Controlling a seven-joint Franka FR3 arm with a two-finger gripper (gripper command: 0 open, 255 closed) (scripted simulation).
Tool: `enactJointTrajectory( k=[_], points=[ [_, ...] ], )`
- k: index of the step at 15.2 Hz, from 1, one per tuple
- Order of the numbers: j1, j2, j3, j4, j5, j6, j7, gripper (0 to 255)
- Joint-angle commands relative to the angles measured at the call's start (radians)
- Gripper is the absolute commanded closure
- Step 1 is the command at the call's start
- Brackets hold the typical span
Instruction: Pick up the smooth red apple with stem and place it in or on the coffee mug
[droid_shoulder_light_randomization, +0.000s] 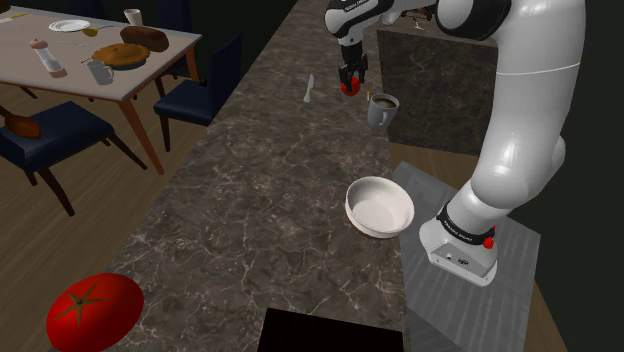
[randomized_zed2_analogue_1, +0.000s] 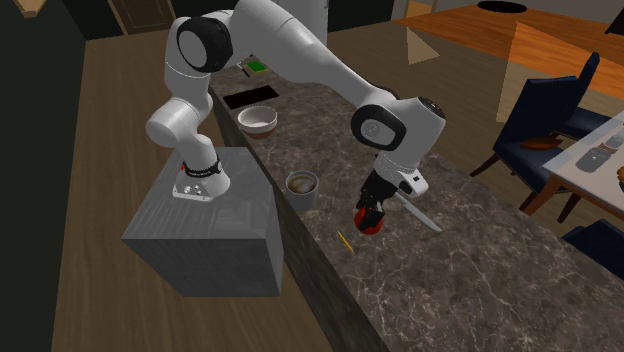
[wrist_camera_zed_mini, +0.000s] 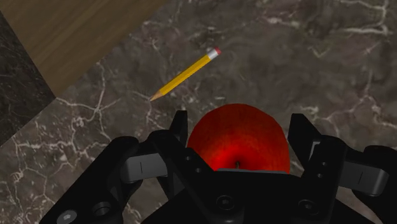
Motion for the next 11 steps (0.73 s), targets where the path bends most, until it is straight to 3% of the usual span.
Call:
enactJointTrajectory(
  k=[1,11],
  points=[
    [0.000,0.001,0.000,-0.002,0.000,0.002,0.000,255],
    [0.003,-0.044,-0.004,0.067,-0.004,-0.110,-0.017,255]
  ],
)
